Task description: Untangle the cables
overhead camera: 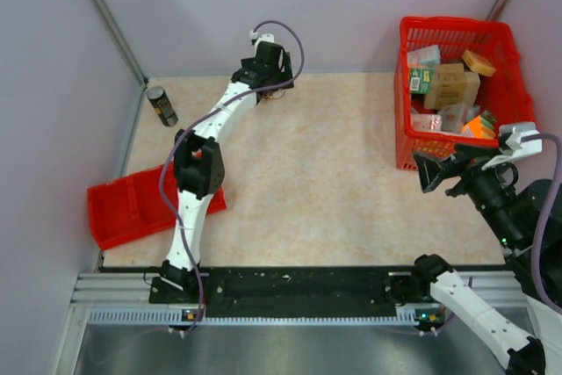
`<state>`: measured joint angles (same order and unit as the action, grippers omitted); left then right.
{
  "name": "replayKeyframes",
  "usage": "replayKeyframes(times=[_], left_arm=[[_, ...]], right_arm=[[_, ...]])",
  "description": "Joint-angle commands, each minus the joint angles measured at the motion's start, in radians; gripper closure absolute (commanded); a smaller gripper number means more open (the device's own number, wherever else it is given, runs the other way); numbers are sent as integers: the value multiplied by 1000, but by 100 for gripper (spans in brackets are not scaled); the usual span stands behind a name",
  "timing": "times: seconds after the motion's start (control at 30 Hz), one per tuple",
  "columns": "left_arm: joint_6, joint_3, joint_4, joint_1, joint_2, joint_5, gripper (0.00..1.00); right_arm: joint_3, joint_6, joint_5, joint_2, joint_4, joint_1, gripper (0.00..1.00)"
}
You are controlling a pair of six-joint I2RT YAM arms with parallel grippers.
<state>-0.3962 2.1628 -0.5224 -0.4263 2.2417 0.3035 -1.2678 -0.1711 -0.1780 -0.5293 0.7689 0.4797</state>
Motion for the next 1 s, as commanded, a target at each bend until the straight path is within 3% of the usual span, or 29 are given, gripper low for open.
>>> replayKeyframes(times=[0.0, 0.2, 0.33, 0.53, 0.57, 0.63, 0.67, 0.8, 0.97], left_arm=[[-9, 137, 16, 56, 120, -9, 2], [-225, 3, 186, 93, 167, 13, 2], [-378, 11, 255, 133, 251, -136, 3], [-559, -14, 453, 182, 314, -279, 35], [-605, -20, 478, 193, 323, -332, 48], [-683, -37, 513, 218, 322, -430, 91], [-696, -59, 550, 219, 306, -469, 100], [-574, -271, 573, 198, 101, -509, 100], [-455, -705, 593, 133, -268, -515, 100]], right_arm=[[-11, 15, 44, 48, 6, 5, 1], [-19, 9, 66, 97, 15, 5, 1], [-27, -2, 84, 92, 20, 5, 1], [-31, -67, 150, 87, 26, 5, 1], [-30, -76, 156, 89, 26, 5, 1], [-24, -93, 170, 89, 26, 5, 1], [-19, -97, 172, 91, 26, 5, 1], [19, -131, 172, 66, 39, 5, 1], [93, -182, 215, -38, 59, 5, 2]])
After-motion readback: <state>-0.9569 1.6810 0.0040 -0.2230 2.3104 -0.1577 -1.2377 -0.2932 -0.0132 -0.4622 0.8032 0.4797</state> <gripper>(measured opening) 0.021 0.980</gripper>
